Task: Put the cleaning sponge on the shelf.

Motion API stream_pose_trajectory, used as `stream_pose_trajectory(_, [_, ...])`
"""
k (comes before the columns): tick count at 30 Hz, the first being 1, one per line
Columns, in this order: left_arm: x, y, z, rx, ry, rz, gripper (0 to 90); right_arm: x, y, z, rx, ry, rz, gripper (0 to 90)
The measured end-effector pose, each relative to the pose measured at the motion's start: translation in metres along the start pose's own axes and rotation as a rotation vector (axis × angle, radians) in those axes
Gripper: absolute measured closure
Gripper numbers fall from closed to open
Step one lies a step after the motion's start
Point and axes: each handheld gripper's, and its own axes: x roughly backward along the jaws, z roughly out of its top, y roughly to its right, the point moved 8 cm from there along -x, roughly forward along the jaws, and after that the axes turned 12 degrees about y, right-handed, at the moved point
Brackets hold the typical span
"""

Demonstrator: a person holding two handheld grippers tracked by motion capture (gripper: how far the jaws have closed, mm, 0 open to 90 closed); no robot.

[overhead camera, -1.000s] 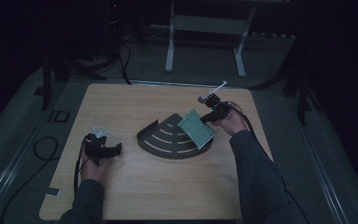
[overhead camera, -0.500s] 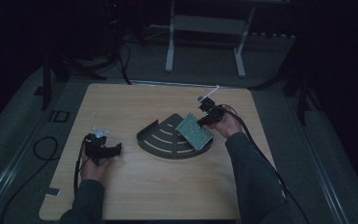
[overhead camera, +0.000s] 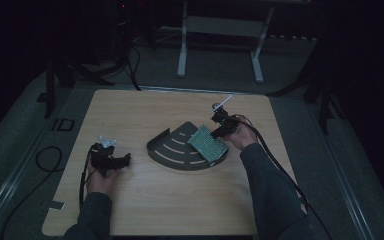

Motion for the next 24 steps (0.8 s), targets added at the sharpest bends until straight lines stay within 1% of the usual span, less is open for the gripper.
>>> stream_pose_trajectory(4, [0.0, 0.0, 0.0, 0.0, 0.0, 0.0, 12.9, -0.002, 0.001, -0.001, -0.003, -0.003, -0.005, 89.4])
stream_pose_trajectory(9, [0.0, 0.0, 0.0, 0.0, 0.0, 0.0, 12.9, -0.005, 0.003, -0.002, 0.003, -0.008, -0.026, 89.4])
stream_pose_trajectory(15, [0.0, 0.0, 0.0, 0.0, 0.0, 0.0, 12.9, -0.009, 0.003, -0.002, -0.017, -0.005, -0.031, 89.4])
stream_pose_trajectory(19, [0.0, 0.0, 0.0, 0.0, 0.0, 0.0, 12.9, -0.012, 0.003, -0.003, -0.021, -0.004, -0.036, 89.5])
stream_pose_trajectory(24, [0.0, 0.0, 0.0, 0.0, 0.0, 0.0, 12.9, -0.013, 0.007, -0.002, -0.047, 0.013, -0.053, 89.5])
